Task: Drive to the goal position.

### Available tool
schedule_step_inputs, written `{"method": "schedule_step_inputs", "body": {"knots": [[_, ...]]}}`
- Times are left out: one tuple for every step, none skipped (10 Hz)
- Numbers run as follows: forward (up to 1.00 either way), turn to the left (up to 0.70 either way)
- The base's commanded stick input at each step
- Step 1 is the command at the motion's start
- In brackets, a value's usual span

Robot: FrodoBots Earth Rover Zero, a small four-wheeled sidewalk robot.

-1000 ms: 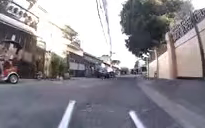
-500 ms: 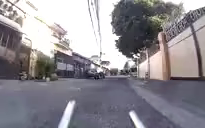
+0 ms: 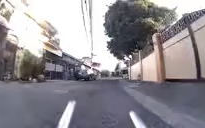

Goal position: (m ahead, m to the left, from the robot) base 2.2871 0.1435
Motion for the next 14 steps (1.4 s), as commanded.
{"method": "schedule_step_inputs", "body": {"knots": [[0.85,-0.17],[0.85,-0.04],[0.85,0.0],[0.85,0.0],[0.85,0.0],[0.85,0.0],[0.85,0.0],[0.85,0.0],[0.85,0.0],[0.85,0.0],[0.85,0.0],[0.85,0.0],[0.85,0.0],[0.85,-0.01]]}}
